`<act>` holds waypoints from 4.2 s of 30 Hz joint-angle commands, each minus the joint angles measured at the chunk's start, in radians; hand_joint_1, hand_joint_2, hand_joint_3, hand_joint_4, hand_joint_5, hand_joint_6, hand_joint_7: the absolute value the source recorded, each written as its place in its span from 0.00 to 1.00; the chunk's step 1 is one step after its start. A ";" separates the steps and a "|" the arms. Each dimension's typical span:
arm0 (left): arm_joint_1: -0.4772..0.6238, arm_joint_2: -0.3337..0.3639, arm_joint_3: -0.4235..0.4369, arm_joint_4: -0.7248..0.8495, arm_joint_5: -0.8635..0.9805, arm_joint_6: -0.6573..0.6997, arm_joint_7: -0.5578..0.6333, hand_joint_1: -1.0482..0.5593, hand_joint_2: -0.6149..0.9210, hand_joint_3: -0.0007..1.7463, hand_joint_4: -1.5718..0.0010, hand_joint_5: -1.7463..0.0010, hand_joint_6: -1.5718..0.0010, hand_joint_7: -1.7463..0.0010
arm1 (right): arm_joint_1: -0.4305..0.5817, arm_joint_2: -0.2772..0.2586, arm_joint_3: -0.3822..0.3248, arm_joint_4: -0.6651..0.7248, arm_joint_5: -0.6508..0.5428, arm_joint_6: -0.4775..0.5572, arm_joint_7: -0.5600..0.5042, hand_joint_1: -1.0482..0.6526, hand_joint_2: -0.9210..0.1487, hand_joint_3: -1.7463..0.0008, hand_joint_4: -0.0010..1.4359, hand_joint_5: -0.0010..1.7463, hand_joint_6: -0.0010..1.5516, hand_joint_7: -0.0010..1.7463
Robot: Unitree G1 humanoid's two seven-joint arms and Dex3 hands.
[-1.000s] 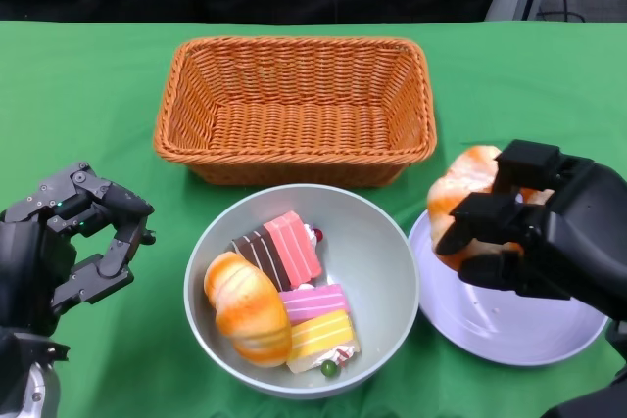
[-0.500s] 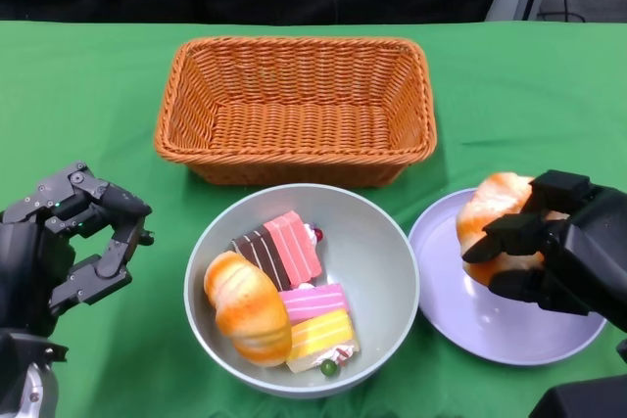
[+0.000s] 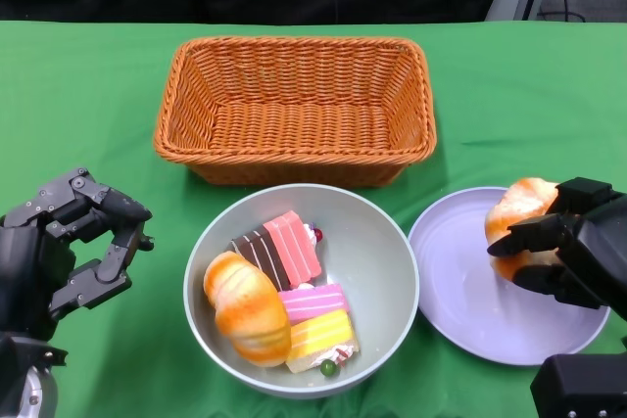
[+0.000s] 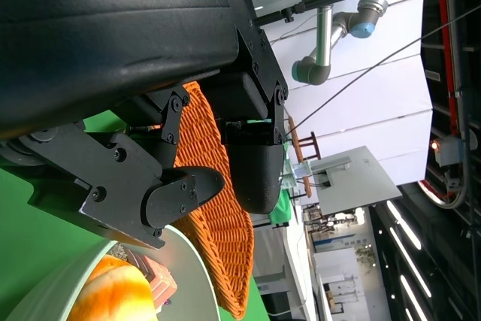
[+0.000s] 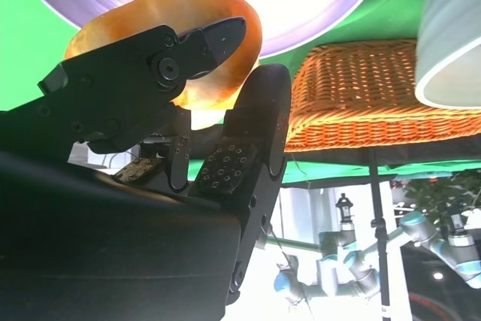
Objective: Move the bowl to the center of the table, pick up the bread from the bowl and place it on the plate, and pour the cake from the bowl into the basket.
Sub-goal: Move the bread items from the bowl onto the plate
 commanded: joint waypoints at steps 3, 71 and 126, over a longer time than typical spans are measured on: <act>0.006 0.018 0.012 -0.024 -0.007 0.010 0.004 0.62 0.82 0.49 0.50 0.15 0.45 0.34 | -0.034 0.002 0.020 0.077 0.018 -0.002 -0.032 0.56 0.08 1.00 0.61 0.60 0.73 0.11; -0.007 0.018 0.015 -0.001 -0.005 0.012 0.000 0.62 0.84 0.47 0.50 0.15 0.45 0.34 | 0.218 0.022 -0.027 -0.790 0.133 0.116 0.422 0.27 0.09 1.00 0.50 0.03 0.47 0.01; -0.016 -0.006 0.000 -0.013 0.059 0.049 0.086 0.57 0.90 0.36 0.50 0.20 0.47 0.37 | -0.510 0.151 0.465 0.112 -0.326 -0.423 -0.366 0.25 0.14 1.00 0.51 0.01 0.49 0.00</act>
